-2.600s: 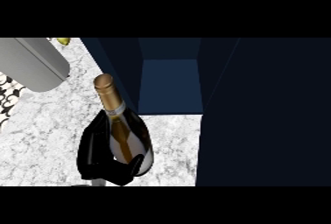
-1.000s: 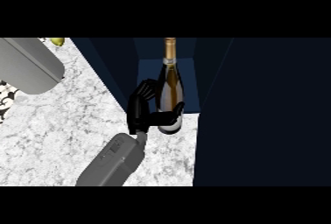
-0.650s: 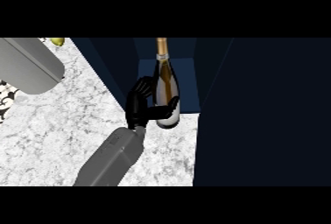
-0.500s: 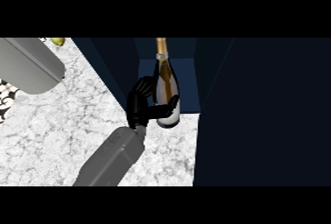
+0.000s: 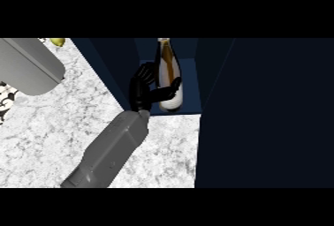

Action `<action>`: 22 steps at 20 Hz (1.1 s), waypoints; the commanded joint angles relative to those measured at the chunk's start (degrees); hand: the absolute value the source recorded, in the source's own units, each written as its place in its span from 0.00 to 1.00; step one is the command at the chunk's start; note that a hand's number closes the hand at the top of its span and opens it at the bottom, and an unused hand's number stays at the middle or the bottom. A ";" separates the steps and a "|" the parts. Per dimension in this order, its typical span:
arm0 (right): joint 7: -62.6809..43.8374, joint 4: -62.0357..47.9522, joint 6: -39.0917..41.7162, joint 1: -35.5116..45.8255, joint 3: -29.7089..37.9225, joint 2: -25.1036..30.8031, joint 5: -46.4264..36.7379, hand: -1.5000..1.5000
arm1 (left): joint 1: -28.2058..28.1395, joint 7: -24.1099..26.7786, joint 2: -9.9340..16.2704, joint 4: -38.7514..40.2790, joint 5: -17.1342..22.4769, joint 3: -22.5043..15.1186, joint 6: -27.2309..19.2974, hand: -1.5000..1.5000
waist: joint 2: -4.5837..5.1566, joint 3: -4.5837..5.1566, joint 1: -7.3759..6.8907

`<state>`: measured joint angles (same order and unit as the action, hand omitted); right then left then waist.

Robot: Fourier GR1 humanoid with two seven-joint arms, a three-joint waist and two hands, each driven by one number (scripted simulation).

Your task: Pick up the wine, place it into the cabinet and close the cabinet

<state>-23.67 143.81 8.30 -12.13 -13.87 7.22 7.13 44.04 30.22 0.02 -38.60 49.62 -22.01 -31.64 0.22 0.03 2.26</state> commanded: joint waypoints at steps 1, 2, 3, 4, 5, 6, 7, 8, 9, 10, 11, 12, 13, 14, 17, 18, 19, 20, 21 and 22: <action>-3.75 9.11 0.07 -1.61 1.71 0.63 7.02 0.00 | 6.28 -0.44 -0.02 5.45 2.35 2.10 0.24 1.00 | 0.18 -0.01 0.37; -1.78 8.20 1.48 -3.85 4.45 1.33 9.14 0.00 | 5.48 -0.47 -0.02 5.36 1.64 2.61 0.91 1.00 | 0.02 -0.06 -0.20; -0.62 7.87 0.83 -4.43 1.04 -0.37 5.90 0.00 | 8.01 -0.57 -0.02 7.45 1.43 3.03 0.44 1.00 | 0.07 -0.04 0.17; -5.32 10.23 -0.08 -1.67 2.51 0.62 8.07 0.00 | 6.22 0.14 -0.02 6.27 1.50 1.46 0.91 1.00 | 0.03 0.00 -0.22; -4.96 9.34 0.55 -2.11 3.63 1.03 8.96 0.00 | 9.13 -1.19 -0.02 7.89 0.91 3.38 -0.20 1.00 | 0.03 -0.03 -0.34; -4.84 7.63 0.36 0.73 3.55 0.69 8.23 0.00 | 11.08 -3.80 -0.02 6.31 0.96 3.03 -2.66 1.00 | -0.09 -0.03 -0.86; -1.58 6.68 1.35 -1.54 3.67 0.21 7.24 0.00 | 10.16 -0.60 -0.02 10.26 0.52 4.27 0.40 1.00 | 0.08 -0.04 -0.38; -1.34 8.18 1.19 -4.31 0.29 -0.72 4.75 0.00 | 11.95 -0.45 0.31 11.97 -0.07 4.93 0.94 1.00 | 0.08 -0.03 0.12; -3.84 8.85 0.81 -1.66 3.33 0.28 8.01 0.00 | 12.47 -0.37 0.21 12.43 -0.68 4.70 -0.66 1.00 | 0.11 -0.02 -0.17; -2.93 8.15 0.87 -1.92 0.85 -0.58 6.06 0.00 | 14.58 -3.13 2.84 13.04 -0.94 4.71 -0.57 1.00 | 0.04 -0.02 -0.17; -3.06 9.14 0.46 -3.05 -0.44 -0.92 4.24 0.00 | 15.86 -1.70 0.89 14.74 -2.14 4.26 -4.65 1.00 | 0.01 -0.02 0.30; -3.23 8.16 1.06 -2.52 2.65 -0.09 7.66 0.00 | 14.53 -1.49 2.80 16.14 -2.24 4.70 -1.05 1.00 | 0.16 -0.04 -0.03; -3.72 9.72 0.68 -3.25 -0.27 -0.73 5.55 0.00 | 18.66 -2.01 1.24 16.92 -1.96 5.55 -5.65 1.00 | 0.17 -0.01 0.99; -2.89 6.93 1.79 -2.57 3.43 0.24 9.01 0.00 | 17.48 -0.90 0.53 16.06 -3.27 4.44 -7.97 1.00 | -0.03 -0.08 -0.26; -3.04 7.37 1.58 -2.09 1.30 -0.54 7.05 0.00 | 18.94 -0.38 3.91 22.41 -5.58 3.79 -9.06 0.00 | 0.36 -0.05 0.81; -0.57 5.77 2.53 -3.12 2.83 -0.57 8.13 0.00 | 19.42 -0.48 2.48 23.41 -6.45 3.16 -11.20 0.00 | 0.29 -0.11 0.71; -3.14 9.52 2.38 -2.73 2.19 0.22 7.68 0.00 | 19.65 -0.81 4.13 24.99 -6.45 3.49 -9.17 0.00 | 0.51 -0.04 1.43; -2.59 7.58 1.59 -1.56 1.88 -0.92 7.26 0.00 | 19.52 -0.81 4.61 26.09 -7.42 2.77 -8.72 0.00 | 0.55 -0.03 0.97; -1.74 6.91 2.30 -3.24 0.45 -1.05 6.28 0.00 | 19.91 -0.87 2.94 26.78 -8.18 2.32 -10.34 0.00 | 0.38 -0.04 0.80; -3.78 10.14 1.77 -3.74 0.77 -0.63 7.01 0.00 | 21.73 -3.25 3.45 27.81 -8.25 2.26 -10.97 0.00 | 0.38 -0.03 1.38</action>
<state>-22.58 143.19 10.54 -12.75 -13.30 5.99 7.56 62.44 29.06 2.04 -14.54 43.20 -19.11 -40.84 0.62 0.00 3.17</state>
